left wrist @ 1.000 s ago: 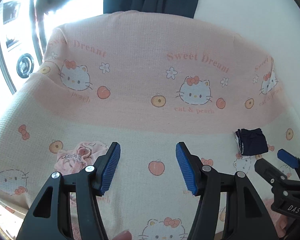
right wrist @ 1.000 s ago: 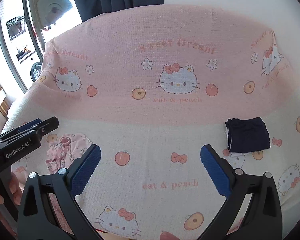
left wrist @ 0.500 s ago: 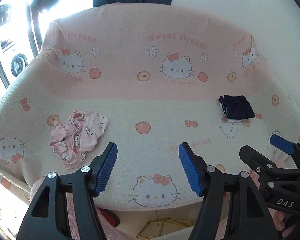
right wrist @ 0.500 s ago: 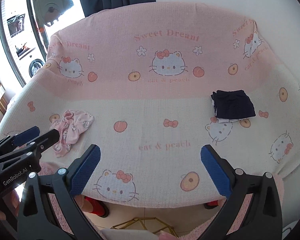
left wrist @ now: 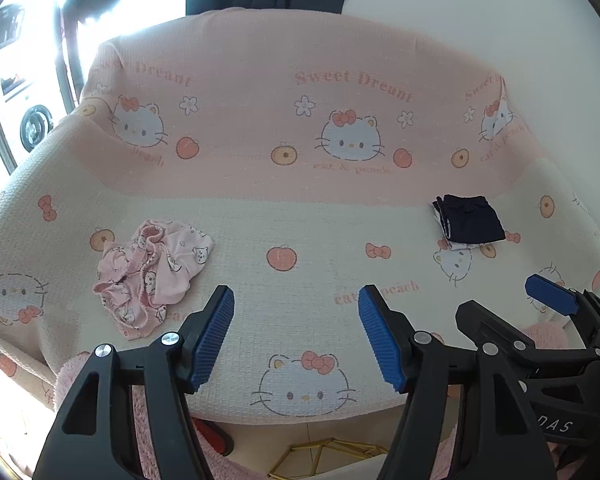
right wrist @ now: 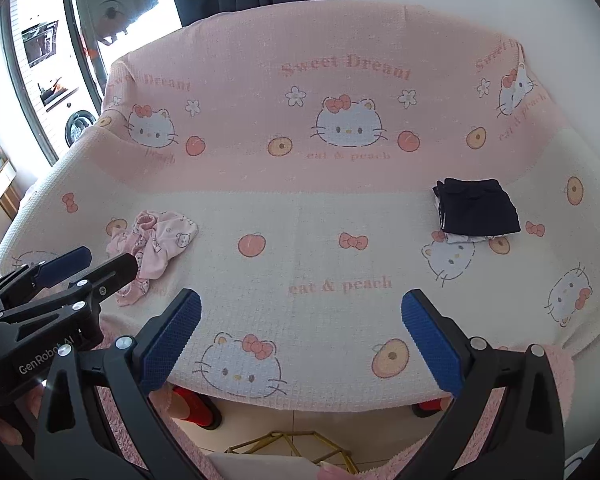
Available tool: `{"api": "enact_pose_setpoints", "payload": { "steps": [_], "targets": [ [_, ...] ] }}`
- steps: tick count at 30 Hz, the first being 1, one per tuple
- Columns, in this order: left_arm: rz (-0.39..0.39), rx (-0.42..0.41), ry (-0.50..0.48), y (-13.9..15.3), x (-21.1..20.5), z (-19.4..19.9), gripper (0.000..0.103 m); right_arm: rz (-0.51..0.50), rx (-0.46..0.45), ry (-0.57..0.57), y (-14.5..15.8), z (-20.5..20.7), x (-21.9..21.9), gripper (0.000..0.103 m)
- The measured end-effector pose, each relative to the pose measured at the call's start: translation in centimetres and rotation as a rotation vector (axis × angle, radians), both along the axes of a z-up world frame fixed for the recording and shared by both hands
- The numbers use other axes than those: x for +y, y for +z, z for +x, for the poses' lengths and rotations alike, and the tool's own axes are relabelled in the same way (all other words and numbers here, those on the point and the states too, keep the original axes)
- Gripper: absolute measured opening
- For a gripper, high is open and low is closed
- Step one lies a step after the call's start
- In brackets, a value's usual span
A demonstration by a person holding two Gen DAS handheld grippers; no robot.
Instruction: Fold clothes
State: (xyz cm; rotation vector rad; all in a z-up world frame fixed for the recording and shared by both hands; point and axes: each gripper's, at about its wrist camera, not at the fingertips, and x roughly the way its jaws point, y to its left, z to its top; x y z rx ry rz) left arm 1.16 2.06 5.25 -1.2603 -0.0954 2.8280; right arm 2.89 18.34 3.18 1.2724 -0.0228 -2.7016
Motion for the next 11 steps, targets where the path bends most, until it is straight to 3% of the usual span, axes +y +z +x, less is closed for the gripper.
{"api": "enact_pose_setpoints", "payload": {
  "steps": [11],
  "targets": [
    [0.028,-0.015,0.003,-0.18,-0.06,-0.21,0.067,-0.003,-0.006,-0.003,0.03,-0.27,0.1,0.102]
  ]
}}
